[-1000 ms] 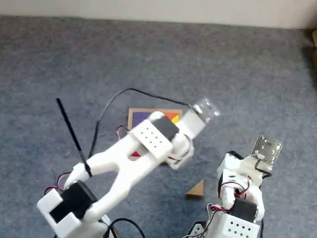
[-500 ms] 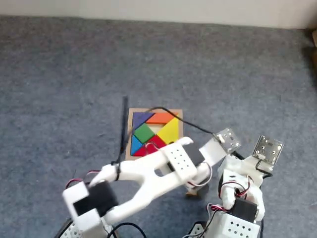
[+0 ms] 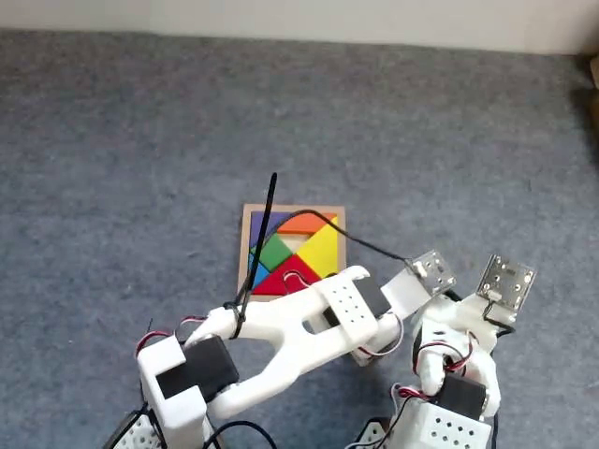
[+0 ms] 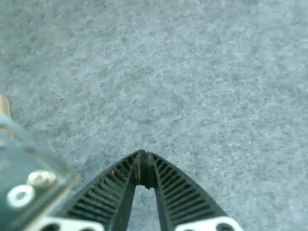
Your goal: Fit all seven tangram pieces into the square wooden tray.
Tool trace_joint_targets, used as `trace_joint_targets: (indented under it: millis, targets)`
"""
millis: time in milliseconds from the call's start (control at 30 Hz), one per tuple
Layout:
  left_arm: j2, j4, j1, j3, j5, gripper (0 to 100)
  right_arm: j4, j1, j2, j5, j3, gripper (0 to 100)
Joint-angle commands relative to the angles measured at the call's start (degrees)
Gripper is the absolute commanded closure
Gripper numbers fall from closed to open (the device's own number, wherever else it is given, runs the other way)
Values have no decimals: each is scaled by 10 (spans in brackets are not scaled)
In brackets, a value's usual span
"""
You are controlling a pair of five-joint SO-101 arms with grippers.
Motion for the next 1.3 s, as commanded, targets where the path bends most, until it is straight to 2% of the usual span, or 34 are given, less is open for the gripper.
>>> trace_joint_targets:
  millis: [0, 233, 333, 600, 767, 933, 1167, 1267]
  targets:
    - [-3, -3, -25, -17, 3, 877, -13, 5, -3, 0, 45, 993]
    - [-36, 61, -67, -30, 0, 883, -13, 4, -3, 0, 46, 993]
    - [-80, 80, -80, -29, -18, 916, -13, 4, -3, 0, 47, 993]
    - [-210, 77, -116, 37, -43, 930, -33, 3, -3, 0, 46, 993]
    - [-238, 78, -182, 38, -47, 930, -74, 3, -3, 0, 48, 993]
    - [-237, 78, -240, 16, -149, 930, -74, 3, -3, 0, 49, 993]
    - [-237, 83, -255, 9, -293, 925, -74, 3, -3, 0, 49, 993]
    - [-237, 83, -258, 10, -296, 829, -74, 3, -3, 0, 49, 993]
